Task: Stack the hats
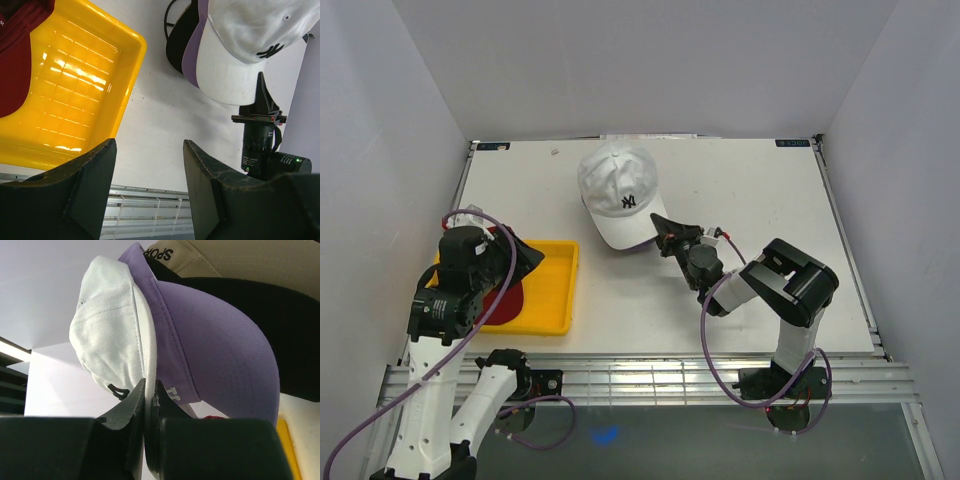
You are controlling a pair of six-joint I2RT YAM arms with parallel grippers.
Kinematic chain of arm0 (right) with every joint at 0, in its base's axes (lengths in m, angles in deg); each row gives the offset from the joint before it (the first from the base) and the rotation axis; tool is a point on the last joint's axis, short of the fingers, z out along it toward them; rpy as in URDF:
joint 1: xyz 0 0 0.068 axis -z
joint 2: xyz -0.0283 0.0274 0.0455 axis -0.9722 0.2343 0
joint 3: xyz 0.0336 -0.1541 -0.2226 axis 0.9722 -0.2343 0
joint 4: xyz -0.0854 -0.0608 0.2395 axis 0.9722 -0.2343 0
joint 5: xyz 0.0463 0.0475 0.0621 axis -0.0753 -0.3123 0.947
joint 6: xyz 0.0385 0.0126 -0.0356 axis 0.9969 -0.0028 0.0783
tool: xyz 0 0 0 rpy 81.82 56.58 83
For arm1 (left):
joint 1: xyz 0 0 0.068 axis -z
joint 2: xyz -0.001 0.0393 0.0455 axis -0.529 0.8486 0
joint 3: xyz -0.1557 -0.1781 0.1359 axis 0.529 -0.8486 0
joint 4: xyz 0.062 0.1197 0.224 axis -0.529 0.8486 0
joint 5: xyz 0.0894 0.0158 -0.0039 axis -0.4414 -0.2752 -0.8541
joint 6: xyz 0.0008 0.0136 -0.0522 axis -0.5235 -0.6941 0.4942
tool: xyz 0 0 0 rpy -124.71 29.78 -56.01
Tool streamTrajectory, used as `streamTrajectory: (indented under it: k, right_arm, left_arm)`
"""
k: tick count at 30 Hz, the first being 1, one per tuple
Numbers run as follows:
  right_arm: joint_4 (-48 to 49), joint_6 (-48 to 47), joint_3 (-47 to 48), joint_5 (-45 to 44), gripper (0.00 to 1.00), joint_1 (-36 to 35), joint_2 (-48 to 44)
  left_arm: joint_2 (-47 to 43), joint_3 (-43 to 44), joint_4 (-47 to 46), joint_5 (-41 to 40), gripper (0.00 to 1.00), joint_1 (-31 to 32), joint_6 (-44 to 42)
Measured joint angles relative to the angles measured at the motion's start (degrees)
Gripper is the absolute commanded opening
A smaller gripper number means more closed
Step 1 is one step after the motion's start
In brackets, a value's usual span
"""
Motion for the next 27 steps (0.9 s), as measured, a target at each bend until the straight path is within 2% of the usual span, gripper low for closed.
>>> streamTrajectory:
  k: [22, 24, 25, 27]
  right_arm:
    - [-6.71, -5.49, 3.89, 5.20, 0.08, 3.34, 0.33]
    - [-6.69, -5.75, 3.91, 6.03, 0.11, 3.74, 0.35]
    - [-6.67, -6.03, 3.91, 6.58, 0.18, 4.00, 0.35]
    - [-6.69, -6.67, 3.89, 7.67, 0.23, 4.39, 0.35]
  left_arm:
    - [2.43, -1.53, -0.72, -0.61, 0.68, 0.00, -0.09]
    - [2.56, -1.81, -1.07, -0.61, 0.68, 0.00, -0.13]
    - [2.64, -1.95, -1.14, -0.59, 0.68, 0.00, -0.17]
    - [2.80, -2.01, -1.36, -0.59, 0.68, 0.00, -0.26]
